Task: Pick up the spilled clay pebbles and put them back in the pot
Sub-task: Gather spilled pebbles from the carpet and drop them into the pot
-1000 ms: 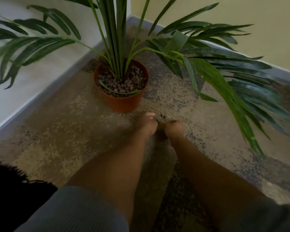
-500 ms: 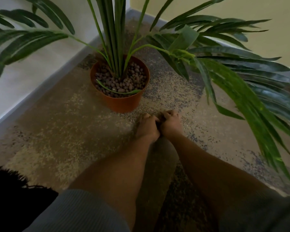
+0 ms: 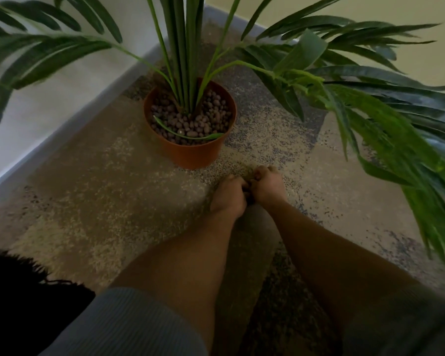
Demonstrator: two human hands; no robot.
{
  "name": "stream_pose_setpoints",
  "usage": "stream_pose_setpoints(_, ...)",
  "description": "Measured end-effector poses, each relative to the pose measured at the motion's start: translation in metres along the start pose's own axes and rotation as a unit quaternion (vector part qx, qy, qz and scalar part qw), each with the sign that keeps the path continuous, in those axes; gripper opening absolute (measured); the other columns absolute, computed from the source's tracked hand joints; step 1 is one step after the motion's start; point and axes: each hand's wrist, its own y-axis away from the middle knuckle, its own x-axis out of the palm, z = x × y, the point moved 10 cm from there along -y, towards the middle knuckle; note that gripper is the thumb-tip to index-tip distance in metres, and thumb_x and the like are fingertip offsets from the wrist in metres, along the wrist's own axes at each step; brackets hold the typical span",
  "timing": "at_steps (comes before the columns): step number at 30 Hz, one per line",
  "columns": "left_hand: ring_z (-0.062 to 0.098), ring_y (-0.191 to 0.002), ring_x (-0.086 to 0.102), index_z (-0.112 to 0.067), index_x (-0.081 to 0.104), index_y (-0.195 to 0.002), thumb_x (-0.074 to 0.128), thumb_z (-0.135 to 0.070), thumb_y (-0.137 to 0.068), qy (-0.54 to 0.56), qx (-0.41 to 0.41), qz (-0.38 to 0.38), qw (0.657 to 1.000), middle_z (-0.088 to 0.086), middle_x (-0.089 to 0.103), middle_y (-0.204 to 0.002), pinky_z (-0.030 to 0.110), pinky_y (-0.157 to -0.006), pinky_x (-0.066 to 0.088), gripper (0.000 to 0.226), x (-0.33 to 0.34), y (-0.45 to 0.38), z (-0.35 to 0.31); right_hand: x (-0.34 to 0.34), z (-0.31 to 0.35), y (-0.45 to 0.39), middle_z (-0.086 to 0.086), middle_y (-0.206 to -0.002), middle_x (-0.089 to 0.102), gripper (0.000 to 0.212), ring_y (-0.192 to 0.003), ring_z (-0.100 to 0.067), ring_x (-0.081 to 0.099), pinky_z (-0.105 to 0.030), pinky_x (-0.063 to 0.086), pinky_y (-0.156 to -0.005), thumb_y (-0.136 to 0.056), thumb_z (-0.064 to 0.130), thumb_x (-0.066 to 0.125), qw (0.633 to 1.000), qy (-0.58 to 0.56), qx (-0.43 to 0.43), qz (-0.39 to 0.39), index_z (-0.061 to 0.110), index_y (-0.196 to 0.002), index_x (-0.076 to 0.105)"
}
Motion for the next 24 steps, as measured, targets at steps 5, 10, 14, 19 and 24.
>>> stream_pose_setpoints(5,0.02,-0.099,0.062,-0.024,0.067,-0.109,0.061,-0.018,-0.089,0.03,-0.017,0.01,0.999,0.001,0.068,-0.11,0.032,-0.078,0.048,0.022,0.001,0.0,0.006,0.007,-0.002,0.002,0.006,-0.087,0.046,0.019,-0.067,-0.002,0.041,-0.004,0.036,-0.044,-0.095,0.007,0.048,0.999,-0.019,0.01,0.024,0.006,-0.11,0.06)
stream_pose_setpoints(10,0.015,-0.094,0.06,-0.025,0.065,-0.109,0.056,-0.022,-0.094,0.165,-0.089,0.015,0.982,0.0,0.068,-0.112,0.027,-0.073,0.044,0.018,0.003,0.0,0.02,0.011,-0.015,0.006,-0.002,-0.091,0.065,0.013,-0.082,-0.015,0.063,-0.026,0.054,-0.07,-0.091,0.011,0.058,0.971,-0.206,0.123,0.018,0.021,-0.085,0.063)
stream_pose_setpoints(14,0.012,-0.098,0.058,-0.025,0.063,-0.118,0.053,-0.017,-0.095,0.324,-0.144,0.02,0.935,0.0,0.065,-0.122,0.024,-0.075,0.049,0.026,0.004,0.002,0.029,0.022,-0.016,0.011,-0.002,-0.078,0.067,0.02,-0.08,-0.018,0.067,-0.035,0.058,-0.08,-0.086,0.004,0.064,0.917,-0.361,0.163,0.037,0.02,-0.073,0.061)
stream_pose_setpoints(19,0.02,-0.112,0.058,-0.012,0.054,-0.133,0.039,-0.01,-0.099,0.59,-0.223,0.075,0.773,0.011,0.06,-0.126,0.025,-0.087,0.051,0.037,0.014,0.015,0.024,0.029,-0.001,0.016,-0.01,-0.078,0.063,0.016,-0.069,-0.017,0.061,-0.026,0.051,-0.059,-0.088,-0.005,0.056,0.859,-0.472,0.188,0.064,0.01,-0.083,0.059)
stream_pose_setpoints(24,0.01,-0.077,0.058,-0.013,0.062,-0.099,0.044,-0.022,-0.098,0.658,-0.281,0.054,0.696,0.001,0.061,-0.088,0.019,-0.065,0.05,0.02,0.009,0.028,0.033,0.045,0.008,0.03,-0.017,-0.091,0.059,0.017,-0.081,-0.023,0.06,-0.025,0.054,-0.072,-0.091,-0.01,0.042,0.746,-0.588,0.274,0.148,-0.003,-0.09,0.057)
